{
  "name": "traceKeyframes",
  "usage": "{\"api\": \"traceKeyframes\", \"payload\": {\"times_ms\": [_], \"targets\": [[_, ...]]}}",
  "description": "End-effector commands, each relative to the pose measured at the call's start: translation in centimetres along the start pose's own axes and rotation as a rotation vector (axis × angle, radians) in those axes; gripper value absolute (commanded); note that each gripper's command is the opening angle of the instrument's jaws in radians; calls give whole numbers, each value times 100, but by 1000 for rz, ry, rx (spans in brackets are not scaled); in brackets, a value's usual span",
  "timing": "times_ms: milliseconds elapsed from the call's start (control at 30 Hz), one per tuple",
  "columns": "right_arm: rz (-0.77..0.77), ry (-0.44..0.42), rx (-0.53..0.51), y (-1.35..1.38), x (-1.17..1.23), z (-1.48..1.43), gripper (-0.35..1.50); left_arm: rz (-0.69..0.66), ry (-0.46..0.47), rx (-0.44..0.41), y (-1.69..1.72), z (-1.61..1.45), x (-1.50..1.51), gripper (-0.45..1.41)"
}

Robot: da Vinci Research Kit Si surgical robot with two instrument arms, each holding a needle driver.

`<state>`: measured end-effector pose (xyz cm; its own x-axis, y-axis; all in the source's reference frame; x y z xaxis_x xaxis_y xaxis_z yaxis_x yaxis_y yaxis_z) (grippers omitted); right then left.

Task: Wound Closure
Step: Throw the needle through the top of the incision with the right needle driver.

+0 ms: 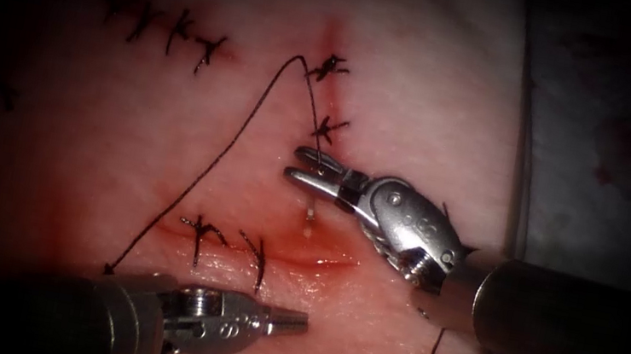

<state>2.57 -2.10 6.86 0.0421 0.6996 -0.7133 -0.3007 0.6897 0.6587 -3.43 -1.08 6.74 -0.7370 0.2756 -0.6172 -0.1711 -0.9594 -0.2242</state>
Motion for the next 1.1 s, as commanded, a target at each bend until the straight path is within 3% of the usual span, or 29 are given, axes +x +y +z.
{"api": "traceKeyframes", "payload": {"times_ms": [33, 333, 700, 1000, 1100], "targets": [[18, -6, -27, 4, 6, 9, -35, -2, 1, 5, -1, 13, 1, -45], [183, -32, -95, 10, 23, 3, -35, 1, -17, -5, 13, 51, -24, -45], [421, -48, -113, 18, 33, 5, -35, -5, -52, -33, 32, 52, -45, -45], [741, -80, -21, -6, 12, 15, -35, -2, -49, -38, 30, 52, -47, -45], [758, -159, -41, -16, 7, 16, -35, -2, -47, -41, 29, 49, -48, -45]]}}
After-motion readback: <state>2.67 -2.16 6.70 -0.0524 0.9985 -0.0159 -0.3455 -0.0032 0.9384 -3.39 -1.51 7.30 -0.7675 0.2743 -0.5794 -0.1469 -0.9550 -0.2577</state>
